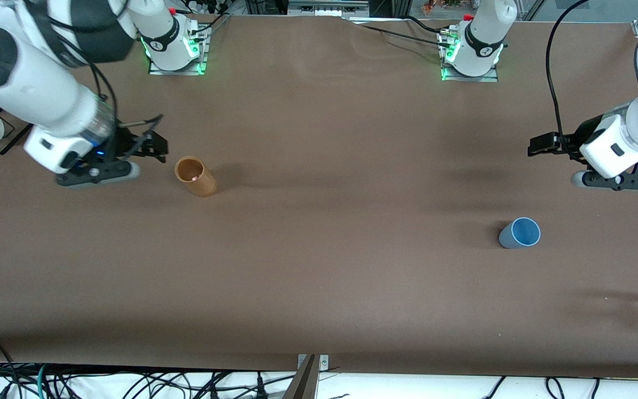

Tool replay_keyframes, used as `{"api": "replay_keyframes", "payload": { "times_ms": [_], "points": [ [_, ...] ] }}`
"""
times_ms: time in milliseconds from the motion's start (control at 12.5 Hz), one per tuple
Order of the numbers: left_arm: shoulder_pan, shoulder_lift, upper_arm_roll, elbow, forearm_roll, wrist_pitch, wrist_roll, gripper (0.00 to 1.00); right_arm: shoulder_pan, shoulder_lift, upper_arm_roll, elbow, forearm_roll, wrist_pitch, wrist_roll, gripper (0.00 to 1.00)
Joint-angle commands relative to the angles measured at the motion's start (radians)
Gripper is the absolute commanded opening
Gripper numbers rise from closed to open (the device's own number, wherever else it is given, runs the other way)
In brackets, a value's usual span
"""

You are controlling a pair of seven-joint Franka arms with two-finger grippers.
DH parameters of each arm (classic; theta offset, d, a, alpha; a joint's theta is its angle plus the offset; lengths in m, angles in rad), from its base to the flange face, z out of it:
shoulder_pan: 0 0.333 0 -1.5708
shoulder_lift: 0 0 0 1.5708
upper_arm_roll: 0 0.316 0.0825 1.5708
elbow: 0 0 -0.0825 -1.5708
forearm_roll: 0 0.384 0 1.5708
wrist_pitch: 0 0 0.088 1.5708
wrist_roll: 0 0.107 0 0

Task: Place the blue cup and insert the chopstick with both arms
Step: 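Reach the right gripper to the chopstick while the left gripper reaches the blue cup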

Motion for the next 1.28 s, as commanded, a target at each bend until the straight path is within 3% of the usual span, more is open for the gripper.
{"api": "replay_keyframes", "payload": {
  "times_ms": [0,240,480,720,960,1200],
  "points": [
    [0.011,0.058,-0.004,0.011,0.009,0.053,0.02,1.0,-0.002,-0.033,0.04,-0.17,-0.002,0.151,0.014,1.0],
    [0.01,0.145,-0.004,0.007,0.012,0.143,0.013,1.0,-0.002,-0.044,0.084,-0.359,-0.003,0.364,0.071,1.0],
    [0.023,0.248,-0.004,-0.001,0.015,0.26,0.008,1.0,-0.002,-0.042,0.088,-0.473,-0.009,0.506,0.077,1.0],
    [0.024,0.309,-0.004,-0.037,0.015,0.387,0.01,1.0,-0.002,-0.035,0.088,-0.484,-0.011,0.512,0.071,0.99],
    [0.023,0.309,-0.007,-0.136,0.017,0.551,0.01,1.0,-0.004,-0.022,0.086,-0.484,-0.011,0.521,0.068,0.85],
    [0.025,0.325,-0.007,-0.151,0.017,0.599,0.019,1.0,-0.004,-0.007,0.085,-0.494,-0.014,0.557,0.063,0.84]
  ]
}}
